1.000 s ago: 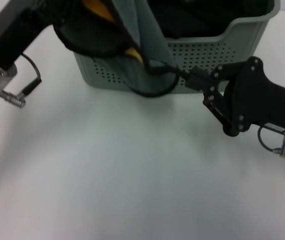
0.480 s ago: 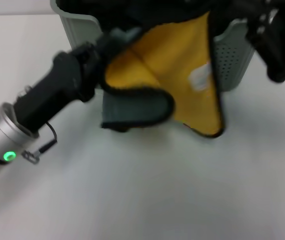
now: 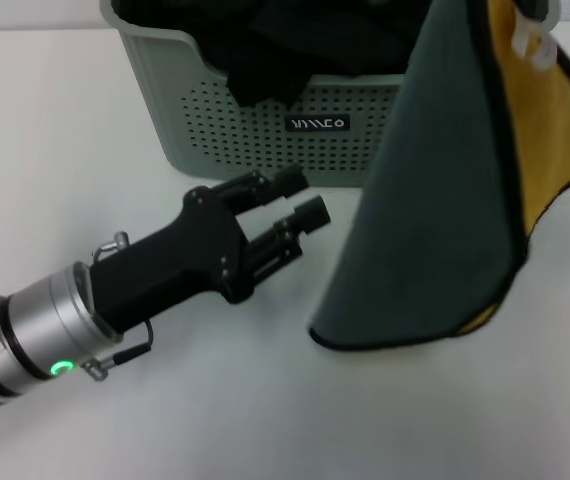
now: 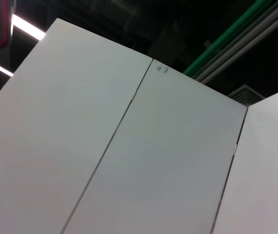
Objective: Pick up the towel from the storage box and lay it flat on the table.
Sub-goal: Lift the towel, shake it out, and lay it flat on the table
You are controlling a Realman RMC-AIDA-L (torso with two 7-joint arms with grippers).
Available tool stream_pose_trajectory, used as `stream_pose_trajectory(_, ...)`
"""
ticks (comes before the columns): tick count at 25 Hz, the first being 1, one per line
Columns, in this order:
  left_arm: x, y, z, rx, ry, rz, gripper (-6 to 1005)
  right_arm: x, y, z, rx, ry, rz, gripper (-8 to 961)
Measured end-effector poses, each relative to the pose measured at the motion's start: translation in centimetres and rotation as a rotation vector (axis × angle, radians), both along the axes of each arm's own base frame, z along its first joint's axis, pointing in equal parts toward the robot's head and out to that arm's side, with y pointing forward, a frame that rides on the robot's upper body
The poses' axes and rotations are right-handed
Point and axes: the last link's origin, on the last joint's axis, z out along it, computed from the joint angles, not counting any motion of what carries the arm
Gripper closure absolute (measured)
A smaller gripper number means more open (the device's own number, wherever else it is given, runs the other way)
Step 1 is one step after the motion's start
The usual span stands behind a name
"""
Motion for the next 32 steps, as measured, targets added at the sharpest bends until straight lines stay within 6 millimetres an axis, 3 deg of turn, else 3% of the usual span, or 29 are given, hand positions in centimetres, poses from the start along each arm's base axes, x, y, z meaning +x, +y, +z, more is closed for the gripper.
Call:
stream_pose_trajectory(9, -0.7, -2.7, 2.1, 0.116, -0.113, -0.033, 542, -1.7, 1.3, 0.4, 0.054, -0.042, -0.055, 943)
stream_pose_trajectory(13, -0.8, -3.5, 2.5, 0.122, -0.144, -0.047, 546, -2.2, 1.7, 0.4, 0.060, -0.041, -0.063, 943)
stream_pose_trajectory(24, 2.1, -3.9, -2.1, -0.145, -0.038, -0.214, 557, -7.3, 4.3, -0.5, 0.066, -0.042, -0.035, 943)
stream_pose_trajectory(32, 4.3, -2.5, -3.9, -0.228, -0.011, -0.227, 566, -10.6, 3.8, -1.2, 0.041, -0.040, 0.025, 943)
